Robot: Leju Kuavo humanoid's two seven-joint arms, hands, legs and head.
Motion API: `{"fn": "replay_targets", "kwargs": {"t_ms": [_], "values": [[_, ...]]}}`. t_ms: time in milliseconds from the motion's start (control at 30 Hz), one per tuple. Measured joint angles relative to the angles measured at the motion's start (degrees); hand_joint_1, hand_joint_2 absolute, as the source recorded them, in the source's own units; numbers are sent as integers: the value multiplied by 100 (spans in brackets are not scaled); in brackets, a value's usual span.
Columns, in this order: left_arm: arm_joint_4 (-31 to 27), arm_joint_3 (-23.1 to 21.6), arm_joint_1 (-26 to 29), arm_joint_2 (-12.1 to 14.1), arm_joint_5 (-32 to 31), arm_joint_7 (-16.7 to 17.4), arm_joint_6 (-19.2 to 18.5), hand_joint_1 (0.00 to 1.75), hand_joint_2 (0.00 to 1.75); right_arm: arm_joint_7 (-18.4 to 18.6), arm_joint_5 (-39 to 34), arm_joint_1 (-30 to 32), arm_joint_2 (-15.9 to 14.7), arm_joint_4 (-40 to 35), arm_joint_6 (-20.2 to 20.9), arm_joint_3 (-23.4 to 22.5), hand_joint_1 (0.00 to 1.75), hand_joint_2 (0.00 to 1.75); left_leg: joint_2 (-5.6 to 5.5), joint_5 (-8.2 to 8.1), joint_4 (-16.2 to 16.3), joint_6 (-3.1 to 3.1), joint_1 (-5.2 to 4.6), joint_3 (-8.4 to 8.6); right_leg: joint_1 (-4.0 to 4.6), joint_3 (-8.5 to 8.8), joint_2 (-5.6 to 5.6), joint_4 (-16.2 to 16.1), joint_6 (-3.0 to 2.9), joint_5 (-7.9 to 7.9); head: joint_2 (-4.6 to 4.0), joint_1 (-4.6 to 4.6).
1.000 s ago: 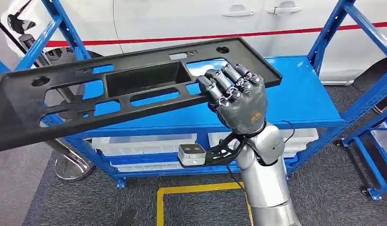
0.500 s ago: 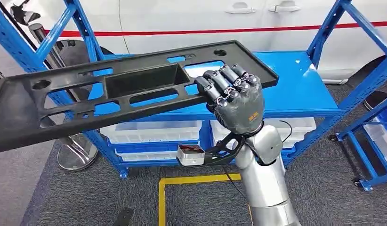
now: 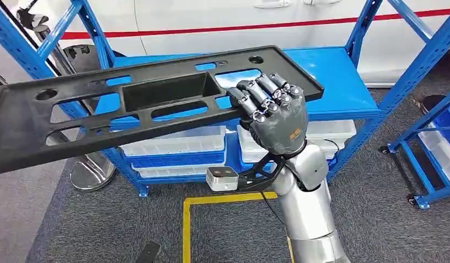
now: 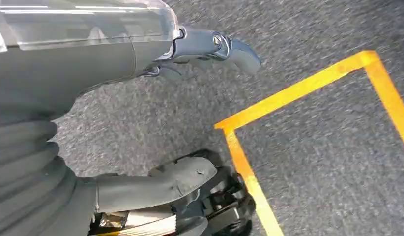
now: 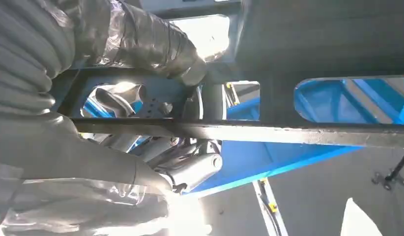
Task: Take the parts from the cabinet and place them on the table.
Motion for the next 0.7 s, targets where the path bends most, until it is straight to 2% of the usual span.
{"fn": "replay_targets", "kwargs": {"t_ms": [33, 67, 100, 133, 200, 267, 300, 333, 367, 400, 433, 467, 500, 533, 567, 600, 633, 667, 700], "values": [[0, 0, -3, 0, 2, 0, 0, 0, 175, 0, 0, 0, 0, 0, 0, 0, 175, 175, 0, 195, -341, 24, -3, 260, 4, -67, 2, 9, 5, 47, 0, 0], [0, 0, -10, 0, 4, -2, 0, 0, 175, 0, 0, -3, 0, 0, 0, 0, 175, 175, 0, 349, -820, 56, -5, 605, 7, -123, 6, 17, 13, 90, 0, 0], [0, 0, -24, 0, 4, -2, 0, 0, 175, -2, 0, -8, 0, 0, 0, 0, 175, 175, -3, 360, -1285, 95, -14, 952, 7, -146, 9, 31, 30, 127, 0, 0], [0, -2, -41, 0, 4, -2, 0, 0, 175, 0, 0, -12, 0, -2, -2, 0, 175, 175, -6, 210, -1637, 124, -57, 1160, 27, -177, 8, 30, 64, 155, 0, 0], [0, -4, -53, 0, 11, -9, 0, 0, 175, 0, -4, -25, 2, 0, 0, 2, 175, 175, -13, 276, -1666, 162, -95, 1096, -10, -170, -7, 12, 147, 237, 0, 0], [0, -7, -39, 0, 11, -9, -2, 0, 175, 0, -9, -34, 2, 0, 0, 2, 175, 175, -7, 401, -1741, 240, -91, 1075, -7, -168, -3, -56, 229, 341, 0, 2], [0, -7, -45, -11, 11, -9, -4, 0, 175, 0, -11, -38, 0, 0, 0, 2, 175, 175, 34, 490, -1800, 270, -44, 1084, -23, -211, 15, 19, 241, 229, 0, -2], [0, -9, -57, -11, 11, -9, -7, 0, 175, 0, -11, -54, 0, 0, 0, 2, 175, 175, 28, 562, -1823, 314, -50, 1022, -15, -293, 25, 209, 268, -67, 0, 7], [0, -13, -67, -13, 11, -9, -13, 0, 175, 0, -13, -61, 0, 0, 0, 2, 175, 175, 34, 615, -1819, 358, -52, 944, -21, -407, 26, 583, 286, -426, 0, 5], [0, -18, -67, -13, 9, -9, -15, 0, 175, 0, -15, -59, -2, 0, -2, 2, 175, 175, 35, 670, -1810, 356, -54, 861, -27, -536, 25, 1051, 308, -736, 0, 9], [0, -17, -62, -13, 11, -7, -15, 0, 175, 0, -15, -57, -7, 2, -2, 2, 175, 175, 37, 717, -1804, 352, -55, 789, -33, -618, 25, 1396, 328, -882, 0, 7], [0, -17, -57, -13, 11, -7, -15, 0, 175, 0, -15, -57, -11, 2, 0, 2, 175, 175, 38, 770, -1797, 347, -54, 708, -48, -628, 24, 1615, 348, -871, 0, 9], [0, -17, -55, -13, 9, -9, -15, 0, 175, 0, -15, -57, -13, 4, 0, 2, 175, 175, 38, 819, -1786, 335, -54, 635, -69, -531, 23, 1591, 365, -730, 0, 9], [0, -17, -55, -13, 11, -7, -15, 0, 175, 0, -15, -58, -13, 7, 0, 2, 175, 175, 38, 859, -1764, 320, -50, 559, -86, -334, 20, 1374, 376, -543, 0, 7], [0, -17, -55, -13, 11, -7, -17, 0, 175, 0, -15, -60, -13, 7, 0, 2, 175, 175, 34, 893, -1720, 290, -40, 476, -106, 39, 17, 879, 384, -353, 0, 9], [0, -20, -55, -13, 9, -7, -17, 0, 175, 0, -15, -67, -13, 4, -2, 2, 175, 175, 30, 909, -1670, 266, -37, 426, -121, 362, 14, 444, 383, -315, 0, 7], [0, -22, -54, -13, 11, -4, -17, 0, 175, 0, -13, -79, -11, 0, 0, 4, 175, 175, 25, 919, -1622, 239, -62, 348, -89, 584, 20, 79, 366, -497, 0, 9], [0, -24, -55, -13, 9, 0, -20, 0, 175, 0, -11, -83, -4, -9, -2, 13, 175, 175, 27, 948, -1591, 201, -54, 329, -61, 589, 48, 3, 306, -530, 0, 0], [0, -31, -54, -15, 7, 2, -20, 0, 175, 0, -13, -83, -4, -9, -2, 13, 175, 175, 29, 984, -1591, 155, -54, 327, -57, 559, 43, -5, 288, -514, 0, 9]]}}
